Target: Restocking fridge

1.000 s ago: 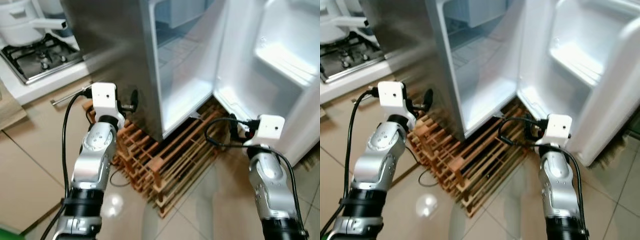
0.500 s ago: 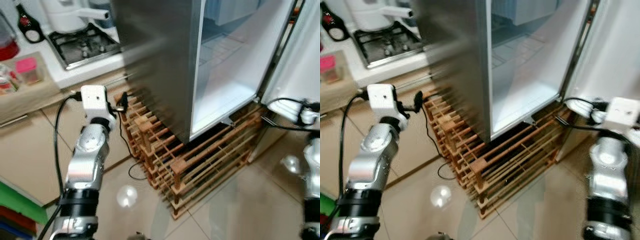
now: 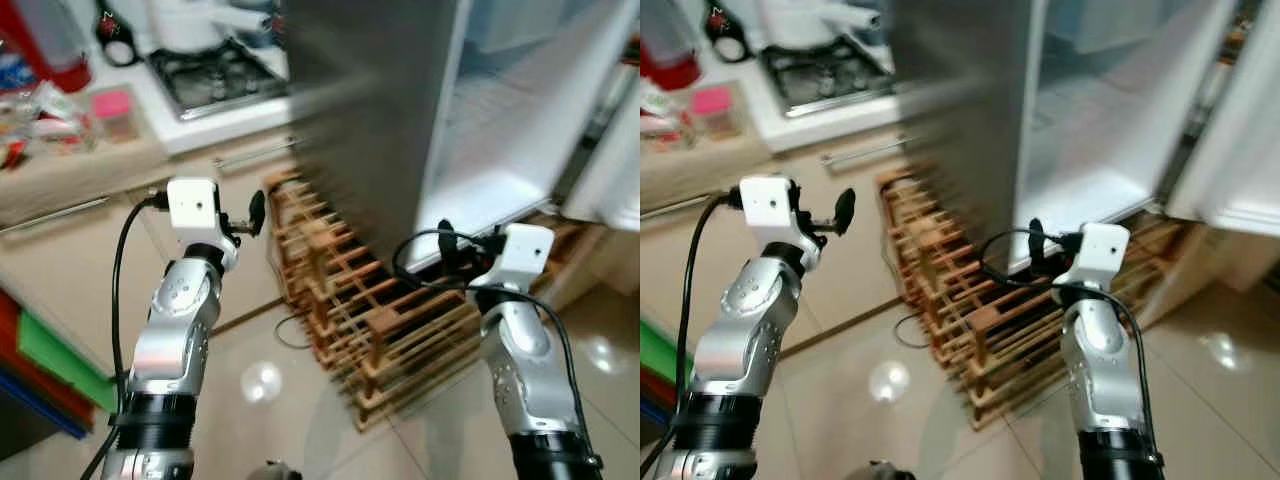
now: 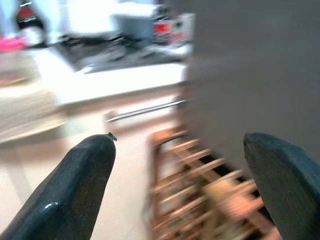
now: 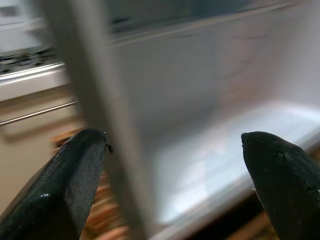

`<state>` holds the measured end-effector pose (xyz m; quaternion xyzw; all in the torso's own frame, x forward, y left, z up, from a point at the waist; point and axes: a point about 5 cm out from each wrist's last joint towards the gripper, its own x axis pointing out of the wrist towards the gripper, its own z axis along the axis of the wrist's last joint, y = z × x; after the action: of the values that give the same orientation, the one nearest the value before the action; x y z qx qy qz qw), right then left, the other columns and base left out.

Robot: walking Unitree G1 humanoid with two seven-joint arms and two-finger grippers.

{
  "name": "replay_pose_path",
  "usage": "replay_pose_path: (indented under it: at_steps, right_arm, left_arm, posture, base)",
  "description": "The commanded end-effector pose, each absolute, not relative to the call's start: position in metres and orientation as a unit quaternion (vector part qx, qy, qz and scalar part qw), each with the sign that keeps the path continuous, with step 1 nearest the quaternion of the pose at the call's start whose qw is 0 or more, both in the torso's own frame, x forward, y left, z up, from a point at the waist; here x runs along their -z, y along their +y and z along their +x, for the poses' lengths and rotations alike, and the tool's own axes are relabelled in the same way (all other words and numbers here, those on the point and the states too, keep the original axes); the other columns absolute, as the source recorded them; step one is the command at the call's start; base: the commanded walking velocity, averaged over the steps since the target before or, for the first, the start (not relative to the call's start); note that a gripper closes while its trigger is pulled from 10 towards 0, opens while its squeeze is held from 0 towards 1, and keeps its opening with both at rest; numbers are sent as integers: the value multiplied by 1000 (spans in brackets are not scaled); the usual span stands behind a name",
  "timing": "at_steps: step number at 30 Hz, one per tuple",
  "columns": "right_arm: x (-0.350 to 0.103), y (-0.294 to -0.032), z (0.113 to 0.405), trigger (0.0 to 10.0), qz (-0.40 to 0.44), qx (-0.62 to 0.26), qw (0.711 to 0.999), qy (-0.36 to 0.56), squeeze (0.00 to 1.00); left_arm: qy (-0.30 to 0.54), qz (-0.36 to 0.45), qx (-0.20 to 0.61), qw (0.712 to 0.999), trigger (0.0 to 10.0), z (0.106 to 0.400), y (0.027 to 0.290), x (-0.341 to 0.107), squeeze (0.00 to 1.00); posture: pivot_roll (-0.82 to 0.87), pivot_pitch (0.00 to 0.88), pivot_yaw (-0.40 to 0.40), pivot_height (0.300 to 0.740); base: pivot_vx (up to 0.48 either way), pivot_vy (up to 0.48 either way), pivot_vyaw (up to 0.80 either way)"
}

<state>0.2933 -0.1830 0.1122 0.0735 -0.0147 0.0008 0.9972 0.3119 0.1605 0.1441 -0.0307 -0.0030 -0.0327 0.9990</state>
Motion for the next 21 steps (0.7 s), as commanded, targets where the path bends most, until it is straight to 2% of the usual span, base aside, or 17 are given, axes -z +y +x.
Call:
replay_pose_path:
  at_steps: [1,14,21]
  right_arm:
    - [-116,-176,294,10000,93,-23,995,-16,294]
    - [-124,-167,308,10000,98,-64,993,-16,325]
    - [-121,-168,306,10000,93,-58,994,-19,357]
  left_arm:
    - [-3,-19,12,1000,10000,311,170,-144,0]
    - [25,-31,-8,999,10000,315,164,-133,0]
    - [10,13,4,1000,10000,315,160,-137,0]
  posture:
    - [-3,0,78,740]
    - [5,0,49,740]
    - [7,0,51,740]
  base:
    - [0,364,650]
    - [0,0,644]
    - [0,0,629]
